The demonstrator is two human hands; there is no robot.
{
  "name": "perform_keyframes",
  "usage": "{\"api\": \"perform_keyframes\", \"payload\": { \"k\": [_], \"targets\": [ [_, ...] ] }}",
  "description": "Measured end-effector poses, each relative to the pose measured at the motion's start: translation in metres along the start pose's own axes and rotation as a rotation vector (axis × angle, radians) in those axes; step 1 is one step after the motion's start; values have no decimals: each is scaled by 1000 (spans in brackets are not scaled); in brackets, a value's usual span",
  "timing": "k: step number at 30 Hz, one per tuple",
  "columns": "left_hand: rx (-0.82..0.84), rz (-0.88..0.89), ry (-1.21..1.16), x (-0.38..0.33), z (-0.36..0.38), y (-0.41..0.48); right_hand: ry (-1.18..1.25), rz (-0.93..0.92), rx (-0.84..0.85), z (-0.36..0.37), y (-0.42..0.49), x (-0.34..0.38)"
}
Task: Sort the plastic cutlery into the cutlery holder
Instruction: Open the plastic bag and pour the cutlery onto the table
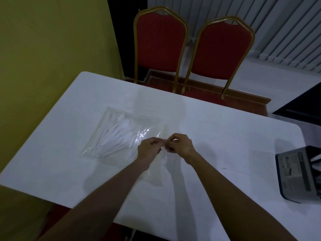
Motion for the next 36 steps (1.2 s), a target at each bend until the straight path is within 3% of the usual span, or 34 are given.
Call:
{"api": "perform_keyframes", "payload": {
  "k": [3,7,13,20,27,33,36],
  "targets": [
    [-53,129,197,-13,-1,2,3,-15,-5,1,-2,1],
    [-103,138,269,-13,-3,6,-2,-4,-40,2,-2,2],
    [-28,-73,-46,7,3,11,55,23,-39,-1,-6,-1],
    [37,-167,-230,16,7,5,97,45,-11,4,-7,-6],
    [-62,66,200,-3,-5,-4,-128,-23,2,1,-5,-5],
    [-61,102,282,-8,2,-7,-362,-141,-10,6,-8,8],
    [-42,26,223,-3,3,-4,-306,-132,-34,6,-9,4]
  ]
}}
Point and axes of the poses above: each hand's wrist, its own y-axis towards the middle knuckle, its own z-axis out of the palm, x = y × z, the point moved 7 cm from there along y, towards the middle knuckle, and after that the axes turned 3 degrees about -y, right-handed, at the moved point
